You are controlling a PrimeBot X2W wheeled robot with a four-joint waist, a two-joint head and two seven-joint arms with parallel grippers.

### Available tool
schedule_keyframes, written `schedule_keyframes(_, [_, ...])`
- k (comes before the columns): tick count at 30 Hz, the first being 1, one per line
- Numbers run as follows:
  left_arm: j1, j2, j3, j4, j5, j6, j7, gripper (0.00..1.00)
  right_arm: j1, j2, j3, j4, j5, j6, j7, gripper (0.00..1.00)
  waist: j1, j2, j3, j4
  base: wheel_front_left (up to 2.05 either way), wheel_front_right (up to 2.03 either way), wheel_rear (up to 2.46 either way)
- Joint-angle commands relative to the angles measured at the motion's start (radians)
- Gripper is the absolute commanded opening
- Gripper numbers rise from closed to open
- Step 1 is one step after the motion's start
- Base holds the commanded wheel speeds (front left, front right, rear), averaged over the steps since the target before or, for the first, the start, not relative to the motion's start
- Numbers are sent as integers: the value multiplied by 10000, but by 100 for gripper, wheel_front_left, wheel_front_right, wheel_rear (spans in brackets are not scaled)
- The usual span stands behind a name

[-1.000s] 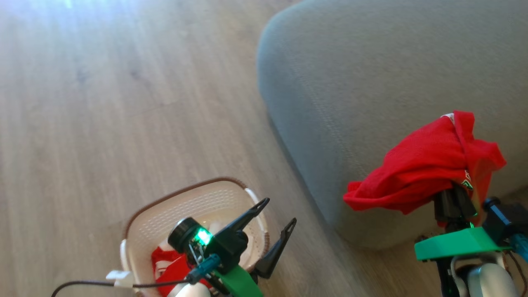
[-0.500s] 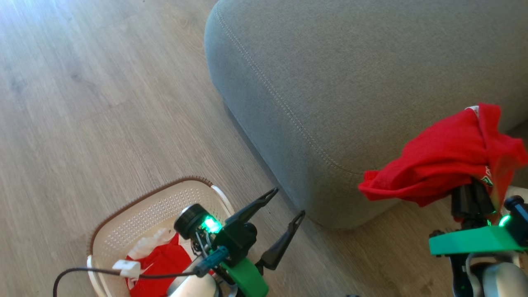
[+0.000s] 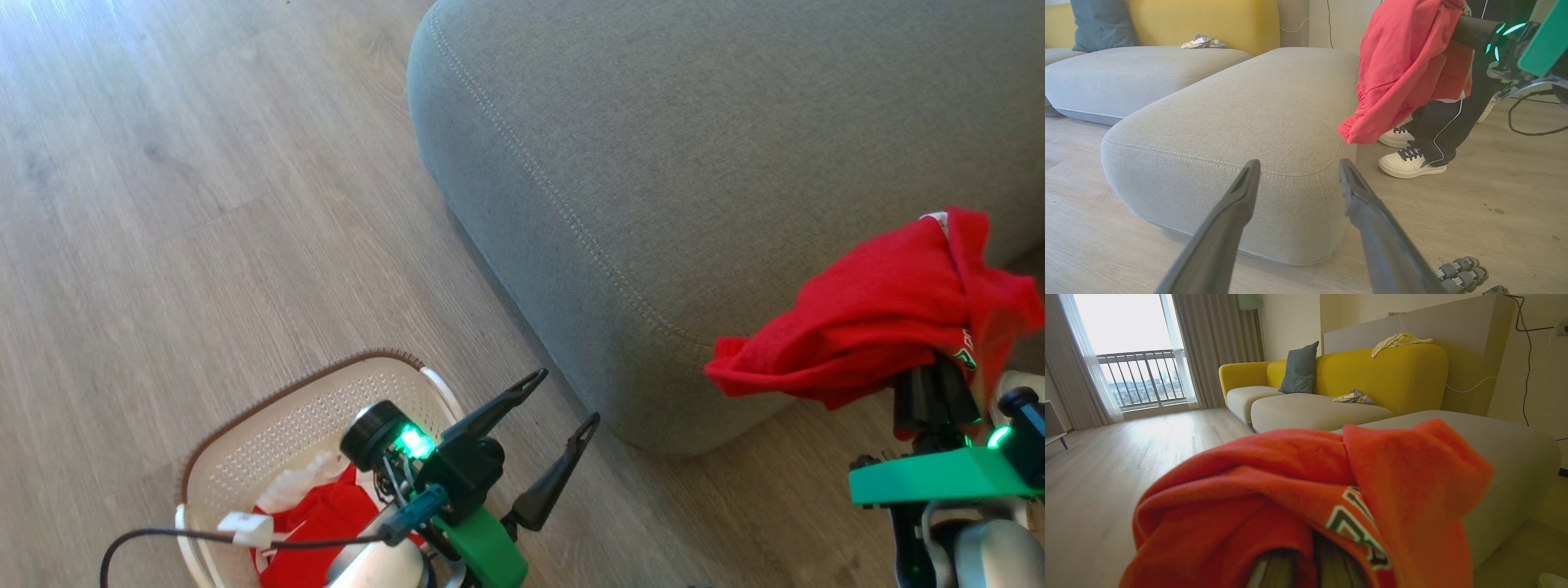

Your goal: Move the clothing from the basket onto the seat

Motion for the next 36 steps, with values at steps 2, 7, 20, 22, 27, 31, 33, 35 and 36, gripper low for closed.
schedule_keyframes(2, [-221,59,382,-349,-24,-11,-49,100,-447,-74,270,-323,-89,-2,-94,0,0,0,9,19,0,0,0])
schedule_keyframes(7, [-228,100,414,-426,91,-11,-49,100,-905,-74,17,-491,-239,-2,-94,0,0,0,289,172,0,0,0])
schedule_keyframes(20, [-601,754,53,-610,149,-11,-49,100,-3619,-74,-839,-220,-646,-2,-94,0,0,0,1580,550,0,0,0])
schedule_keyframes(22, [-724,936,-33,-676,143,-11,-49,100,-4333,-105,-1079,161,-619,-2,-94,0,0,0,1922,651,0,0,0])
schedule_keyframes(27, [-1059,1436,-262,-859,106,-11,-49,100,-6256,-557,-1939,1652,-182,-2,-94,0,0,0,2739,987,0,0,0])
schedule_keyframes(31, [-1310,1807,-417,-986,63,-11,-49,100,-7752,-1056,-2708,3282,222,-2,-94,0,0,0,3314,1304,0,0,0])
schedule_keyframes(33, [-1429,1968,-444,-1057,41,-11,-49,100,-8436,-1350,-2964,4167,259,-2,-94,0,0,0,3576,1453,0,0,0])
schedule_keyframes(35, [-1539,2093,-475,-1141,22,-11,-49,100,-9048,-1563,-3207,5031,227,-2,-94,0,0,0,3807,1606,0,0,0])
schedule_keyframes(36, [-1585,2146,-482,-1179,15,-11,-49,100,-9344,-1657,-3334,5483,197,-2,-94,0,0,0,3914,1675,0,0,0])
